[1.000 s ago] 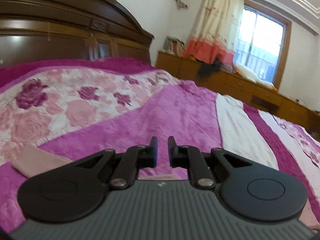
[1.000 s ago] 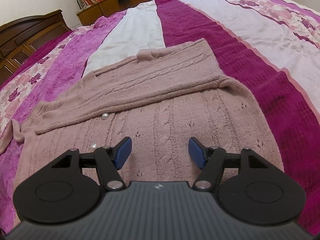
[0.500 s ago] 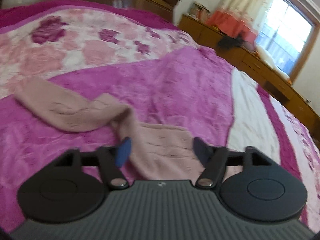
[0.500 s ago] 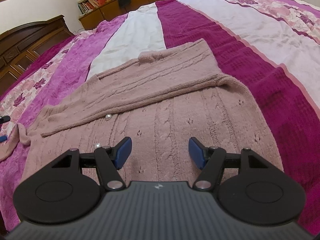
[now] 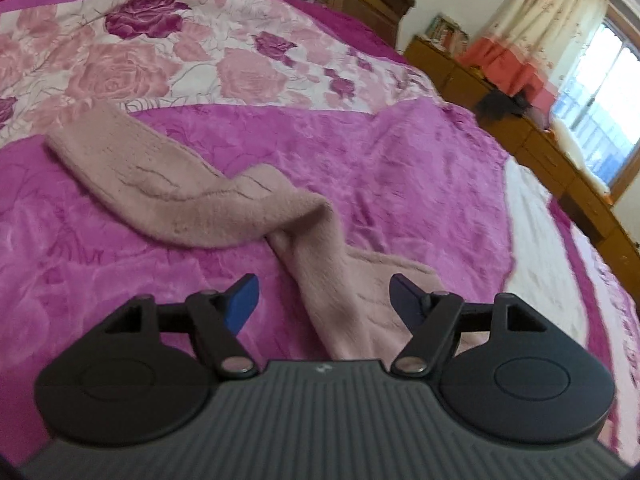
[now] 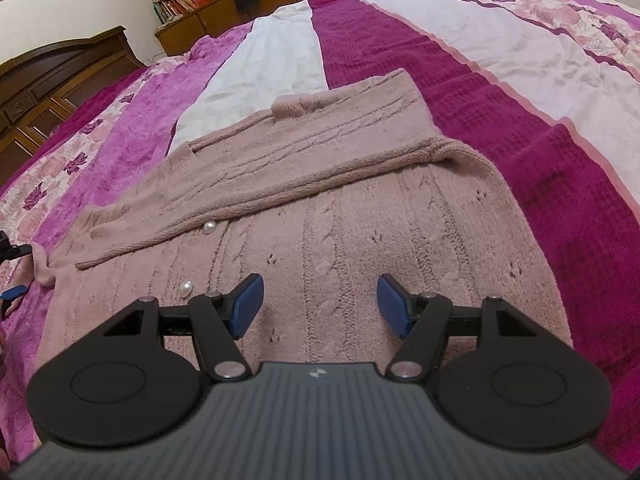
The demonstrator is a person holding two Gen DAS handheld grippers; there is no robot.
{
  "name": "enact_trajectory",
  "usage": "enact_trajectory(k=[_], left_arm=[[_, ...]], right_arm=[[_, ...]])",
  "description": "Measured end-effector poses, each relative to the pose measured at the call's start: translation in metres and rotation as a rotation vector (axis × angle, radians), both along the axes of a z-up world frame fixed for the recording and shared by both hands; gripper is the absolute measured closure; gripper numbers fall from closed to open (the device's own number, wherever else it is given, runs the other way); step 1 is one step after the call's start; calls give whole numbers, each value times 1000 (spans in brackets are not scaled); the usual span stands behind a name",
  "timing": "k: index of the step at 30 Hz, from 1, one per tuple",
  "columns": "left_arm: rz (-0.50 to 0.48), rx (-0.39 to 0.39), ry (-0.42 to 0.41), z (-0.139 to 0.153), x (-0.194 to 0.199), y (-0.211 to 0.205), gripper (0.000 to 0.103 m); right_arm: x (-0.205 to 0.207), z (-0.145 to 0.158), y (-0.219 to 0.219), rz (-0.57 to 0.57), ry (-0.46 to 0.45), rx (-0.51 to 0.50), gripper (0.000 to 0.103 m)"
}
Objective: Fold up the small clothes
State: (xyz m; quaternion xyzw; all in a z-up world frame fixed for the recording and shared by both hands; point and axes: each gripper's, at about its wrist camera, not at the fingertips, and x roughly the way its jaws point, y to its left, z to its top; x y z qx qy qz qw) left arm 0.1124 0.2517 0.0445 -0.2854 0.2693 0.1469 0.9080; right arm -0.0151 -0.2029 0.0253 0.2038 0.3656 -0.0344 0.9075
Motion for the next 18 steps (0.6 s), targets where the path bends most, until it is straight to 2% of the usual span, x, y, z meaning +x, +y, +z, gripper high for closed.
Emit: enact_trajectory(k=[2, 5, 9, 15, 16, 17, 18], left_arm=[[58, -21, 12, -8, 6, 12, 30], [160, -92, -24, -17, 2, 36, 30], [236, -154, -51, -23, 0, 62, 30], [275, -129, -55, -21, 15, 75, 31], [279, -133, -57, -22, 16, 76, 34], [280, -134, -58, -22, 16, 76, 41], [272, -125, -53, -22, 17, 77, 65]], right_arm=[[1, 0, 0, 3, 3, -5, 33], [2, -1, -1, 4, 9, -9, 33], [6, -4, 2, 4, 22, -24, 33], [7, -4, 7, 4, 26, -50, 33], [7, -4, 7, 4, 26, -49, 33], [7, -4, 7, 3, 26, -48, 33], [7, -4, 7, 2, 27, -47, 33]])
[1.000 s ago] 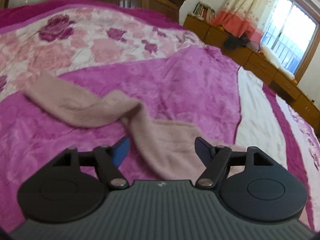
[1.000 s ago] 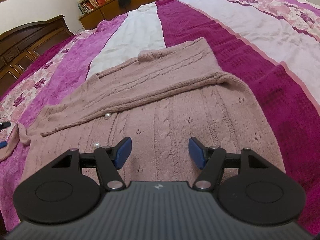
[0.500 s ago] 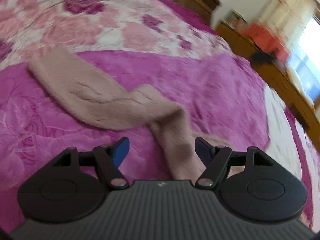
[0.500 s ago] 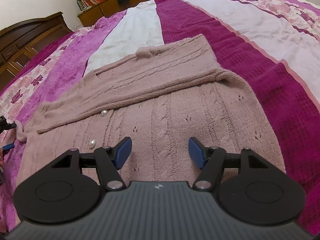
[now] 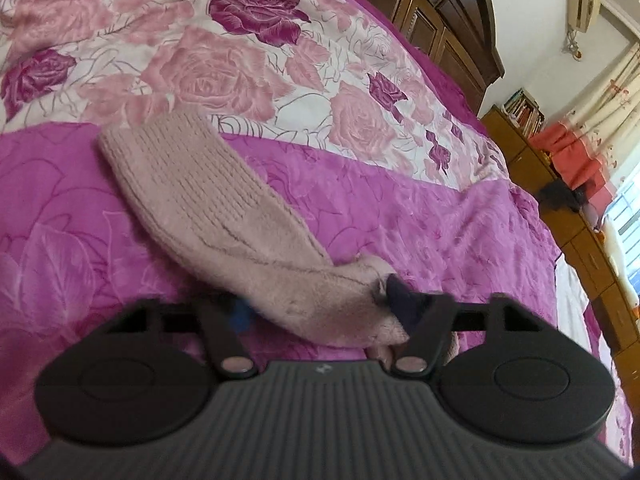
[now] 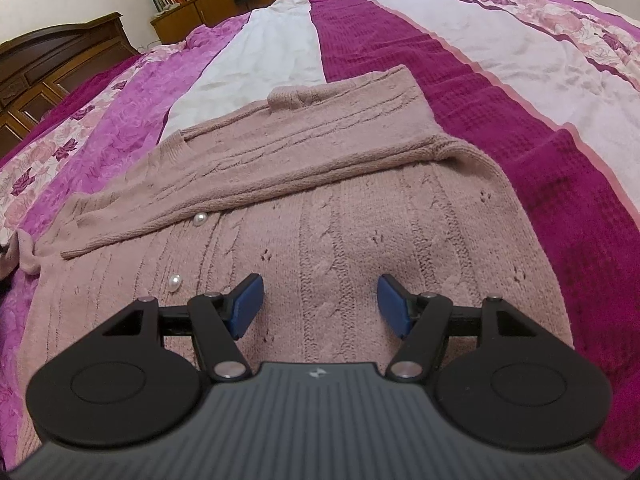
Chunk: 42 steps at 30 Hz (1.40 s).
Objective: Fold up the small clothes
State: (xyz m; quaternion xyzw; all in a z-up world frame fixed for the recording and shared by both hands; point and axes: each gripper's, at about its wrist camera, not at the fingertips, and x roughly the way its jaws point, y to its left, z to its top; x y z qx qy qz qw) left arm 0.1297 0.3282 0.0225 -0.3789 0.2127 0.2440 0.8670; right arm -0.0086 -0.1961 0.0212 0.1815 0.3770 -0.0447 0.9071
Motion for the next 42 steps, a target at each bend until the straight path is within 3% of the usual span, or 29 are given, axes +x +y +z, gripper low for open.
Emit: enact_trajectory(k=[1, 6, 13, 16, 24, 26, 42], left_arm=[[-19, 5, 6, 0, 1, 1, 85], [-62, -13, -59, 9, -12, 6, 87], [-121, 101, -199, 64, -33, -3, 88], [-175, 148, -264, 91, -40, -18, 88], [-363, 183, -379, 137, -42, -85, 89], [-404, 186, -395, 142, -37, -104, 94], [-687, 168, -355, 130, -7, -247, 94]], right_arm=[[0, 0, 0, -1, 1, 0, 32], [0, 1, 0, -2, 2, -3, 32], [-2, 3, -2, -3, -7, 8, 32], [-3, 4, -3, -7, -11, 14, 32], [-10, 8, -7, -14, -27, 33, 32], [-12, 9, -9, -18, -33, 37, 32], [-23, 8, -25, -50, -63, 91, 32]])
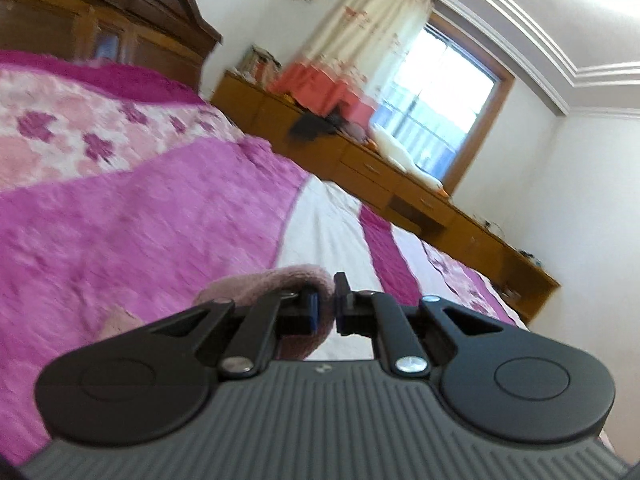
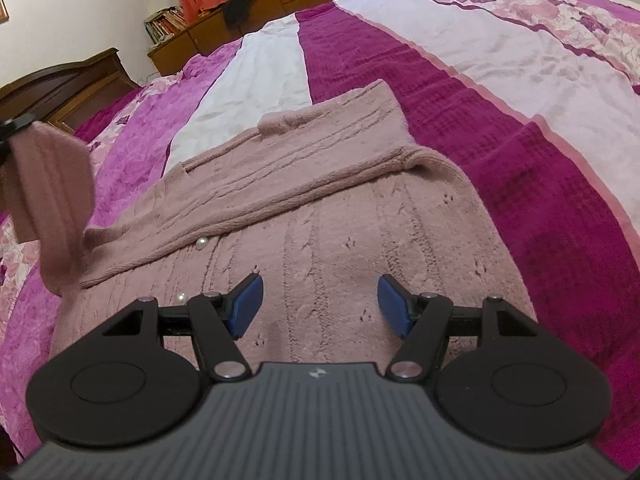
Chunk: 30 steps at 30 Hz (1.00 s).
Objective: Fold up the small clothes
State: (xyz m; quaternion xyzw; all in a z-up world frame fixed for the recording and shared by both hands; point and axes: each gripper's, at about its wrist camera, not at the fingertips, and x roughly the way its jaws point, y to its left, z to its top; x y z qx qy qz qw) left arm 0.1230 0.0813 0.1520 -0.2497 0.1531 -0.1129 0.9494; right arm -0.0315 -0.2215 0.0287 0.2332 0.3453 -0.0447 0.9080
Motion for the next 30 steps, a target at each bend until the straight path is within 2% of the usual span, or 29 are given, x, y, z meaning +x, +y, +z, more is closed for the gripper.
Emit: enact_trajectory(k=[5, 9, 16, 20, 21, 22, 25, 30], left_arm=[[-74, 5, 45, -20, 15, -40, 94], [-119, 71, 103, -46, 22, -69, 94], [-255, 175, 271, -107, 33, -99, 93], [-317, 249, 337, -126, 26, -109, 92], [-324, 266, 348, -128, 23, -110, 87], [-325, 282, 350, -128, 19, -111, 75], [-319, 305, 330, -125, 7, -106, 52], [-284, 334, 314, -107, -13, -85, 51]], right_arm=[[-3, -3, -5, -5, -3, 14, 32], [-4, -5, -10, -13, -5, 29, 32], [-3, -9, -13, -16, -3, 39, 32], [-2, -10, -13, -15, -3, 39, 32], [-3, -10, -13, -15, -3, 40, 32], [-3, -10, -13, -15, -3, 41, 32], [-2, -10, -13, -17, -1, 44, 32], [0, -7, -11, -19, 0, 42, 32]])
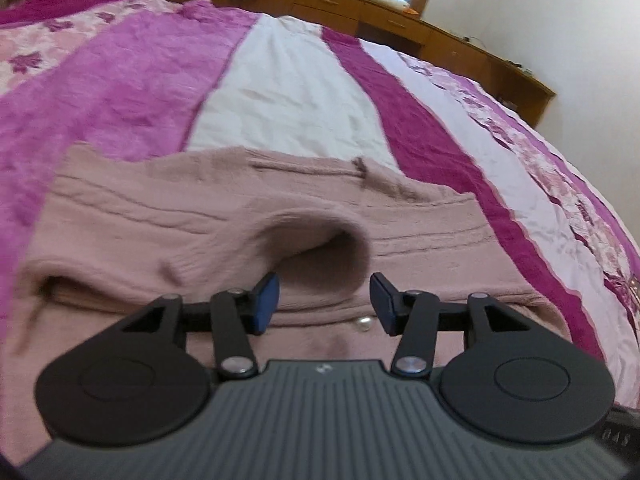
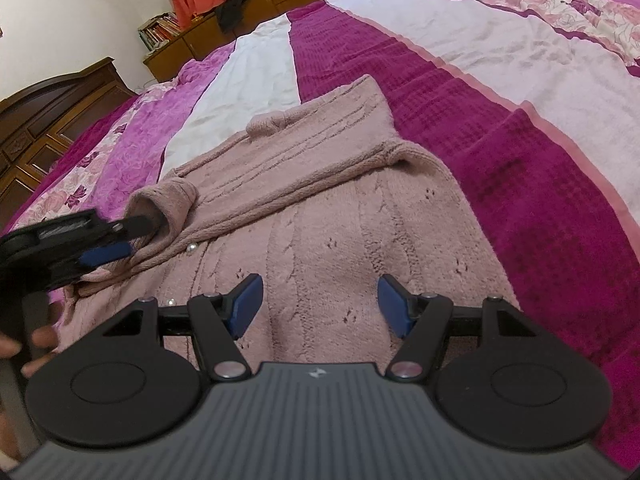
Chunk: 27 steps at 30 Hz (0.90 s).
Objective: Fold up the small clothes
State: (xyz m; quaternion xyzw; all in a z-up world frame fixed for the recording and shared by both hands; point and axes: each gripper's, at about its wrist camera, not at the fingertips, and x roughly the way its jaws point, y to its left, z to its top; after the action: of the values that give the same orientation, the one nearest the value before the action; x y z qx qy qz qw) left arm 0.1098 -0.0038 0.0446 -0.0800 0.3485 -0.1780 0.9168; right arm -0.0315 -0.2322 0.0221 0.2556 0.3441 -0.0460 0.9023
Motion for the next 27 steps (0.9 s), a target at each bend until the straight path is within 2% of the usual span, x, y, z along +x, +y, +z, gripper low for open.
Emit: enact_trajectory(k=[5, 13, 19, 22, 27], left_arm=[[66, 22, 7, 12, -10, 34, 51], [149, 150, 26, 22, -23, 75, 51], [199, 183, 31, 25, -24, 95, 51], [220, 174, 35, 25, -25, 105, 51], [263, 168, 32, 23, -28, 117, 51]], right_arm=[[2, 8, 8, 24, -14, -8, 32], [17, 29, 39, 122, -56, -59, 32], [34, 41, 76, 222, -90, -140, 32], [43, 49, 95, 274, -110, -185, 32], [64, 56, 124, 340, -121, -160, 32]])
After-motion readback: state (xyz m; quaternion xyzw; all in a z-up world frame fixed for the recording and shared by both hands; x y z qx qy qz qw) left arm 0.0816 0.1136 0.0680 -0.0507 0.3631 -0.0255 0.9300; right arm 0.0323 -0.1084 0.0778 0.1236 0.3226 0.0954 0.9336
